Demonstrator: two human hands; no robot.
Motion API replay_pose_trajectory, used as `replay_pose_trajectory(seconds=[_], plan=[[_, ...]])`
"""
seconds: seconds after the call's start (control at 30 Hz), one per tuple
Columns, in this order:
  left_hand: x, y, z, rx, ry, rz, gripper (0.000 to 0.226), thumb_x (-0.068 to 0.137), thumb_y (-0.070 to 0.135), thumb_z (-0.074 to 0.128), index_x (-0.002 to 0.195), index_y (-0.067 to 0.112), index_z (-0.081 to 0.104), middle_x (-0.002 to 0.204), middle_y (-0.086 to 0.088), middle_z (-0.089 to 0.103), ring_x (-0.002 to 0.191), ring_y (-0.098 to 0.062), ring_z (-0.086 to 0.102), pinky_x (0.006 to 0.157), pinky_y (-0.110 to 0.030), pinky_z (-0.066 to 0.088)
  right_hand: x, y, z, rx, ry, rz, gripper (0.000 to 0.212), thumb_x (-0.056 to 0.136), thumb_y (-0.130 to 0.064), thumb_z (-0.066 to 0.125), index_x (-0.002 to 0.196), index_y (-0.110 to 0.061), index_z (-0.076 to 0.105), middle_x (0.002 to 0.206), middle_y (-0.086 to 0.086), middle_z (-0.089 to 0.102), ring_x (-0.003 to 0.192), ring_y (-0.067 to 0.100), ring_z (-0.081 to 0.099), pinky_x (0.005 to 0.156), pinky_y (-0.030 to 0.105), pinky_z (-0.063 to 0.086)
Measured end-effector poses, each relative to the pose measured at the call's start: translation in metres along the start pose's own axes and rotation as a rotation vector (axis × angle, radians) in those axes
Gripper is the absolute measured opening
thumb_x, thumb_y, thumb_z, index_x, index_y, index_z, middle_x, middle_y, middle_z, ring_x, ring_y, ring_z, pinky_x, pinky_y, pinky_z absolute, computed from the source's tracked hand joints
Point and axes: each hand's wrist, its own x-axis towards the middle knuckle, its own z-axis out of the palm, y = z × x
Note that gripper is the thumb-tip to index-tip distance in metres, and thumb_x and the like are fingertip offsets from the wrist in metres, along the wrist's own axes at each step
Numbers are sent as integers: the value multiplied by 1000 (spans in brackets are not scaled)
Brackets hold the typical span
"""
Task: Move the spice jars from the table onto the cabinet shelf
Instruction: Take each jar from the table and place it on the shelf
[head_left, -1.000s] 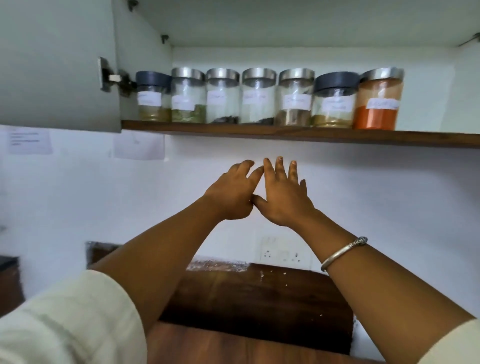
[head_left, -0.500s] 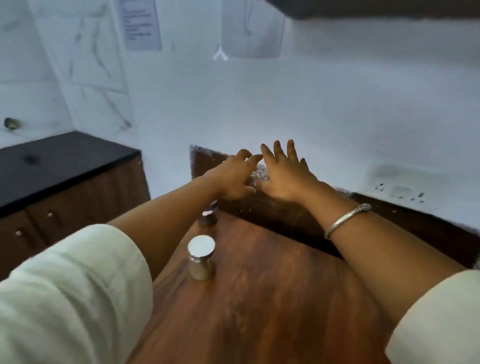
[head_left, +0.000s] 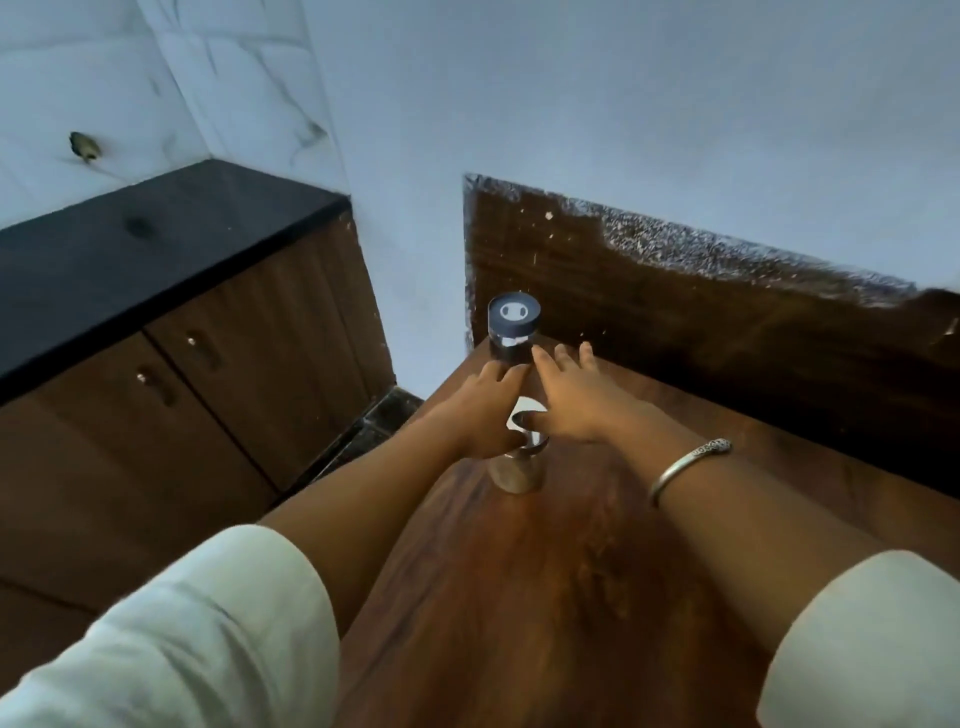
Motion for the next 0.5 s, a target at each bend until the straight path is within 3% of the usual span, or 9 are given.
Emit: replay_pose_trajectory(seconds=[0.23, 0.4, 0.5], plan=[[-2, -22, 35, -46, -42, -80, 93, 77, 34, 72, 147, 21, 12, 146, -11, 28, 130, -30, 36, 103, -38, 39, 15, -7, 44, 33, -87, -9, 94, 86, -55, 51, 149, -15, -6, 157, 18, 3, 143, 37, -10, 116, 48, -3], [-1, -30, 58, -97, -57, -82, 100, 74, 36, 73, 148, 25, 6, 146, -9, 29, 129, -27, 36, 100, -34, 37, 15, -11, 56, 122, -138, 35, 99, 83, -46, 62, 150, -21, -7, 157, 17, 0, 143, 38, -6, 115, 47, 10], [3, -31, 70, -194, -53, -100, 102, 74, 36, 73, 147, 28, 2, 145, -10, 28, 128, -29, 37, 102, -37, 40, 15, -9, 62, 154, -96, 41, 99, 79, -32, 69, 149, -27, -1, 155, 15, 7, 140, 36, 17, 111, 45, 28]])
